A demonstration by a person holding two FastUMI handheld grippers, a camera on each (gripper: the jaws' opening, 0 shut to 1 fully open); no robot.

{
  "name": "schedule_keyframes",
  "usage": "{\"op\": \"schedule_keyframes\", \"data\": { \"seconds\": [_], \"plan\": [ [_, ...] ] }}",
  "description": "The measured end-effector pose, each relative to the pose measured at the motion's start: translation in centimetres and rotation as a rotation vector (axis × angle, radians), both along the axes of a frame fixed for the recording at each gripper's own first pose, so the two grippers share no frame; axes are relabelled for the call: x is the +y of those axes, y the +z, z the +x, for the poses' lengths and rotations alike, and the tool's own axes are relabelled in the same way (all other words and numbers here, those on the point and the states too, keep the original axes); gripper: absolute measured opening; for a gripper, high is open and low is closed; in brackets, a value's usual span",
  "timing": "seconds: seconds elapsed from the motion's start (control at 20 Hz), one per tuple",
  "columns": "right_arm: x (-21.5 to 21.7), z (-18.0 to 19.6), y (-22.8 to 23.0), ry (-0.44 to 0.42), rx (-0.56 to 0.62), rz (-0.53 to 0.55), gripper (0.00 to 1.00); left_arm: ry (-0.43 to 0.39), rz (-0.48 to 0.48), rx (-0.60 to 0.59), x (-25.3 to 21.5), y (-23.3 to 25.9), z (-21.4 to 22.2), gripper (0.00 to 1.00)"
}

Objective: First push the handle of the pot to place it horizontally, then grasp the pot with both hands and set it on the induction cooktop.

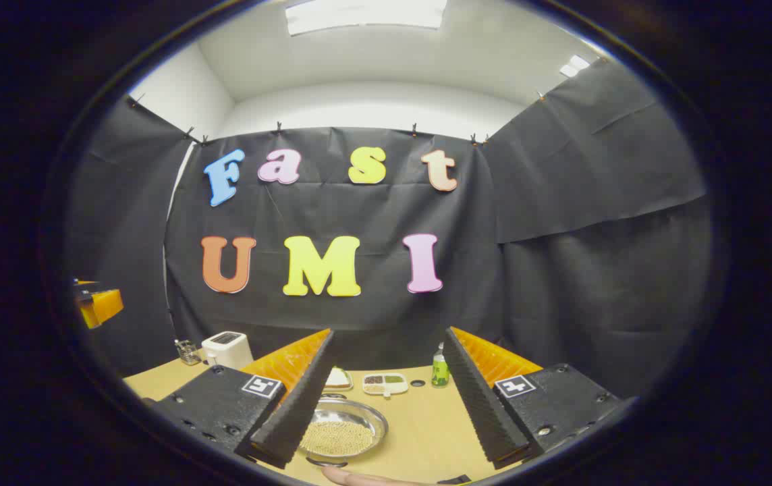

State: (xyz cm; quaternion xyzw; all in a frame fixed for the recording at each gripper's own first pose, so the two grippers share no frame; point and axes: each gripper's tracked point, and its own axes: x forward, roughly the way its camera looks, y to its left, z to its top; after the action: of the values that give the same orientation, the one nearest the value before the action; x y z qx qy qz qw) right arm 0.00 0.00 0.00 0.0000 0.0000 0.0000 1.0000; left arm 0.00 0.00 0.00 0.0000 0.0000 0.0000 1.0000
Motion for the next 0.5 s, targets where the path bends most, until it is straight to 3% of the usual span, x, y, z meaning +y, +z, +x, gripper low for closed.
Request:
{"op": "schedule_keyframes", "data": {
  "seconds": [0.5],
  "plan": [
    [-1.3,-0.2,0.0,-0.017,-0.002,-0.013,0.98,-0.030,0.035,-0.015,-0.9,-0.2,-0.9,0.94]
  ]
}}
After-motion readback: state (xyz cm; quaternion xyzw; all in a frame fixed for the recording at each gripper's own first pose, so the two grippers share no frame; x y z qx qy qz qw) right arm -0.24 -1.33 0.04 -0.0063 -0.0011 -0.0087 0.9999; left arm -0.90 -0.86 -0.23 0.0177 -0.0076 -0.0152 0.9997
